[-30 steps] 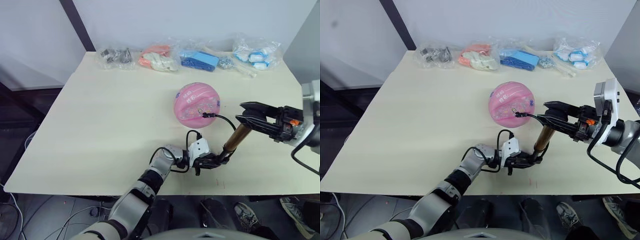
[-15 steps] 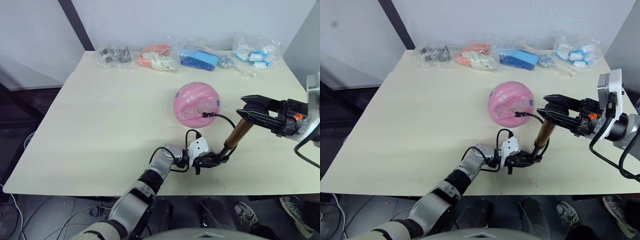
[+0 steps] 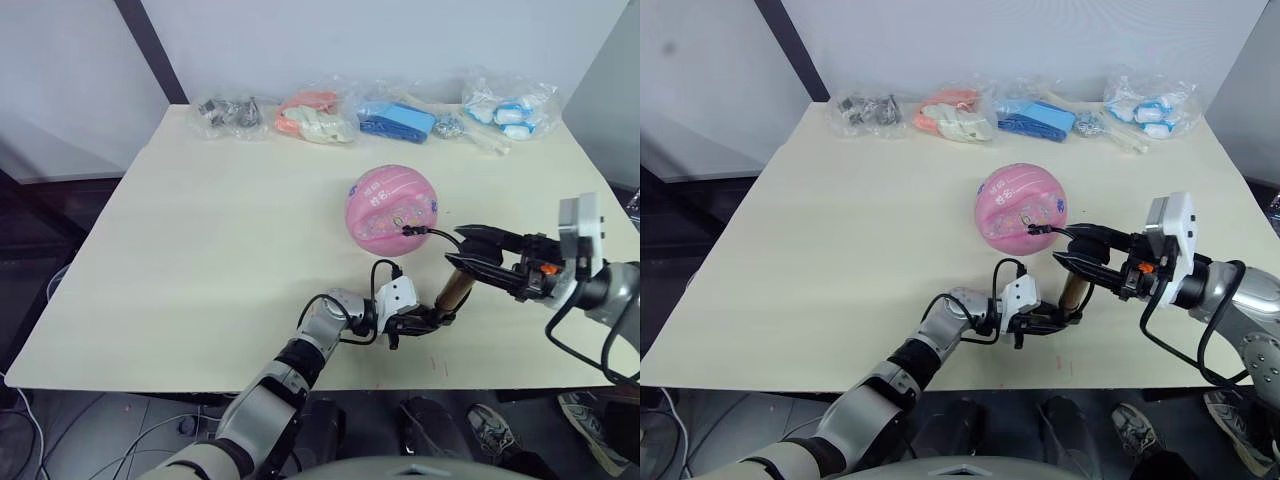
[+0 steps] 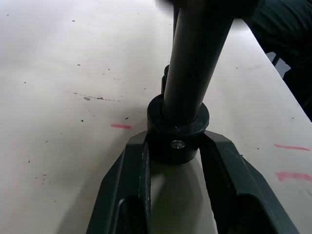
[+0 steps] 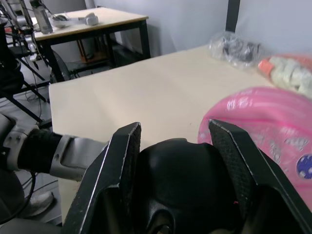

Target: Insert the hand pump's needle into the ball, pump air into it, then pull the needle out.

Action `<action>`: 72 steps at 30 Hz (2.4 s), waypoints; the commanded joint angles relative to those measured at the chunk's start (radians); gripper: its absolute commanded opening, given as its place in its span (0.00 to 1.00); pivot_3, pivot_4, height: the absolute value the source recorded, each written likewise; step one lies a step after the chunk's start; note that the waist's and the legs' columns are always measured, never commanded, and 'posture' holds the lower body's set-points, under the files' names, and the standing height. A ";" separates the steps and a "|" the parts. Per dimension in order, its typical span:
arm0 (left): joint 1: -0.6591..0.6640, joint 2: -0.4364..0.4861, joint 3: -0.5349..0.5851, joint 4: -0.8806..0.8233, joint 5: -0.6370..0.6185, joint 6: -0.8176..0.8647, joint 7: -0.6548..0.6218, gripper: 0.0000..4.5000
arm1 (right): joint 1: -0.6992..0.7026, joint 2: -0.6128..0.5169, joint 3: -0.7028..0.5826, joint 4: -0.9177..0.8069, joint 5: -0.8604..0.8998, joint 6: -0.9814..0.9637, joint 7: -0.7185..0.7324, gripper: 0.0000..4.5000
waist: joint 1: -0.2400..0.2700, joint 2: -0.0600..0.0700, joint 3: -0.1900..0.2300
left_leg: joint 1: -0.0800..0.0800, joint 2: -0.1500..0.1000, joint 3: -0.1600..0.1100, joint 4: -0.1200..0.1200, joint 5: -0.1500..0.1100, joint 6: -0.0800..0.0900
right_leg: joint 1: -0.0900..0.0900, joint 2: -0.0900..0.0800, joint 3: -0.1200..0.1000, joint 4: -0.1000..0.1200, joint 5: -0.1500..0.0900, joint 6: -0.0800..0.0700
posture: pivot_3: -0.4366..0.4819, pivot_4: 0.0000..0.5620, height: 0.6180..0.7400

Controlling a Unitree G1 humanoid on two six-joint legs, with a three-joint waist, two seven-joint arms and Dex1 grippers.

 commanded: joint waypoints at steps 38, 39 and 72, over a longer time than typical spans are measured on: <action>0.019 0.010 -0.003 0.047 0.003 -0.004 -0.006 0.23 | -0.175 -0.138 -0.225 0.013 0.123 0.075 0.009 0.39 | 0.002 0.001 0.002 | -0.003 -0.001 0.000 0.000 0.000 0.000 | -0.002 -0.001 0.000 0.000 0.000 0.000 | 0.48 0.27 1.00; 0.018 0.009 -0.003 0.049 0.003 -0.005 -0.005 0.23 | -0.186 -0.147 -0.232 0.019 0.130 0.081 0.009 0.39 | 0.002 0.001 0.002 | -0.003 -0.001 0.000 0.000 0.000 0.000 | -0.002 -0.001 0.000 0.000 0.000 0.000 | 0.48 0.27 1.00; 0.016 0.015 -0.009 0.074 0.024 -0.077 0.026 0.23 | -0.348 -0.254 -0.291 0.042 0.426 0.318 -0.076 0.39 | 0.004 0.002 0.002 | -0.016 -0.001 0.000 0.002 0.001 -0.002 | -0.015 -0.002 0.000 0.002 0.001 -0.002 | 0.48 0.27 1.00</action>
